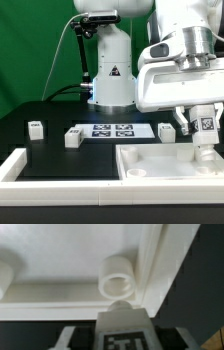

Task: Assemble one leg

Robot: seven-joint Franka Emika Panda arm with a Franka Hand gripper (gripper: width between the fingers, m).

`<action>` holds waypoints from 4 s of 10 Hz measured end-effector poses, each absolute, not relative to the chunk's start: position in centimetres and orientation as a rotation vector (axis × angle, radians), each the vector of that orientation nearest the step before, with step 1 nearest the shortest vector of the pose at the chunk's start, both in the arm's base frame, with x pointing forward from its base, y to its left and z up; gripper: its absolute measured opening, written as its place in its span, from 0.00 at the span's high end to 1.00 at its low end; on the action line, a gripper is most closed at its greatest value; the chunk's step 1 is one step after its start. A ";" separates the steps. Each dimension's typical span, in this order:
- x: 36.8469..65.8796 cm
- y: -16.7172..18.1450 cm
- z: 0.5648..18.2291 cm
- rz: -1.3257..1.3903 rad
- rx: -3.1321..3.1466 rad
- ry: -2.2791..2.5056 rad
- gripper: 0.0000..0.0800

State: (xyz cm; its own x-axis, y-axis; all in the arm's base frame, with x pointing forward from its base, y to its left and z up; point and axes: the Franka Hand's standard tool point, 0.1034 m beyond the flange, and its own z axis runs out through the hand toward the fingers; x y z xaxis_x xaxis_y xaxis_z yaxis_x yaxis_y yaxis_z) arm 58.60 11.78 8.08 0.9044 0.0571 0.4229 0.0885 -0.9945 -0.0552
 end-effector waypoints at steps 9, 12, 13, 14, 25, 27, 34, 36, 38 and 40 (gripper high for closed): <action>59.3 11.6 7.4 -0.326 -3.015 -0.086 0.64; 59.5 11.1 7.0 -0.337 -3.020 -0.082 0.64; 59.5 10.7 6.8 -0.334 -3.022 -0.073 0.64; 59.5 10.6 6.7 -0.333 -3.023 -0.071 0.64; 59.5 11.5 5.7 -0.216 -3.024 -0.068 0.64; 59.6 11.5 5.7 -0.219 -3.024 -0.067 0.64; 59.6 11.5 5.7 -0.219 -3.025 -0.066 0.19; 60.0 11.1 6.8 -0.237 -3.021 -0.064 0.19; 60.4 11.2 8.1 -0.267 -3.015 -0.064 0.19; 60.1 11.3 8.2 -0.222 -3.014 -0.066 0.19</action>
Offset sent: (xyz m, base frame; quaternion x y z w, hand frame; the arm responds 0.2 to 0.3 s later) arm 0.0135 -0.0084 -0.0020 -0.0021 -0.0073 -0.0121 0.9999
